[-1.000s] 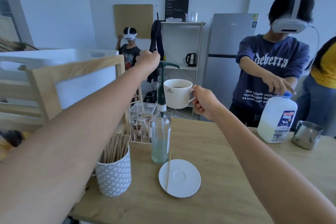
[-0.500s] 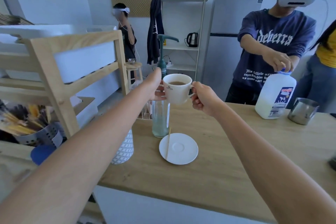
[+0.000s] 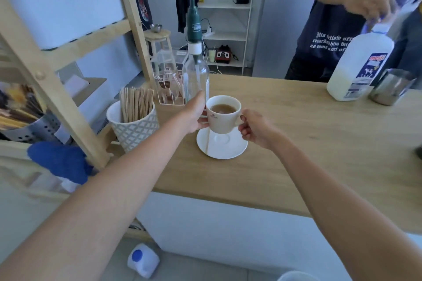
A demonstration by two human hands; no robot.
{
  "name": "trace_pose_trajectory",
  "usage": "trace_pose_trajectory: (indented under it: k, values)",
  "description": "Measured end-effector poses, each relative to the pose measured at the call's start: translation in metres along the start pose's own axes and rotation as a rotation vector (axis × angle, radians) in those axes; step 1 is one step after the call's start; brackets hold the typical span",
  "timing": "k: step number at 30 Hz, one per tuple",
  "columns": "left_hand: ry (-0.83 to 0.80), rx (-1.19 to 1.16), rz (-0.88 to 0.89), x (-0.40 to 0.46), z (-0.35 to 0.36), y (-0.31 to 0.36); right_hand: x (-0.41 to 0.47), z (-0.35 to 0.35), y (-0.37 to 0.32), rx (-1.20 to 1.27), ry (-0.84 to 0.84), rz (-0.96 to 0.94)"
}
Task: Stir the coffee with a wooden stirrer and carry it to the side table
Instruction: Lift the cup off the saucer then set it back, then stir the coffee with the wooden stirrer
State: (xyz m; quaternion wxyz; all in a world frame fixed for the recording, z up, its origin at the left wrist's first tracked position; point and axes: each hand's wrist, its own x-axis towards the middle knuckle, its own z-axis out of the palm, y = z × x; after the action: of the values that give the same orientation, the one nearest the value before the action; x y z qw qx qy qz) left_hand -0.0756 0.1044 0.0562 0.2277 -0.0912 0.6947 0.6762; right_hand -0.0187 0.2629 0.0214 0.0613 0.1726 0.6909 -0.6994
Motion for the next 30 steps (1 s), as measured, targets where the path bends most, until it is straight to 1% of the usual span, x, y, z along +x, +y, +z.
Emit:
trace_pose_trajectory:
  k: [5, 9, 14, 19, 21, 23, 25, 27, 28, 29, 30]
  values:
    - [-0.007, 0.017, -0.058, 0.016, 0.004, -0.032, 0.009, -0.005, 0.032, -0.003, 0.009, 0.049]
    - [0.019, 0.038, -0.053, 0.023, 0.009, -0.046, 0.011, -0.005, 0.048, -0.001, 0.010, 0.070]
    - [0.048, 0.023, -0.025, 0.030, 0.011, -0.050, 0.012, -0.003, 0.052, 0.041, 0.003, 0.053]
    - [0.046, 0.072, -0.011, 0.033, 0.008, -0.054, 0.009, -0.003, 0.053, -0.020, 0.036, 0.039]
    - [0.089, 0.252, 0.083, 0.033, 0.004, -0.058, 0.003, -0.002, 0.051, -0.067, 0.084, 0.038]
    - [0.175, 0.550, 0.276, 0.026, -0.007, -0.064, -0.004, -0.001, 0.049, -0.133, 0.151, 0.014]
    - [0.202, 0.767, 0.425, 0.023, -0.022, -0.076, -0.010, 0.001, 0.051, -0.321, 0.304, -0.123]
    - [0.197, 0.933, 0.438, 0.024, -0.036, -0.091, -0.017, 0.005, 0.057, -0.596, 0.485, -0.334]
    - [0.187, 1.000, 0.429, 0.025, -0.041, -0.098, -0.021, 0.010, 0.060, -0.713, 0.515, -0.435]
    - [0.174, 1.051, 0.418, 0.025, -0.045, -0.103, -0.022, 0.017, 0.064, -0.819, 0.491, -0.532]
    - [0.164, 1.092, 0.413, 0.026, -0.047, -0.108, -0.024, 0.024, 0.067, -0.929, 0.426, -0.614]
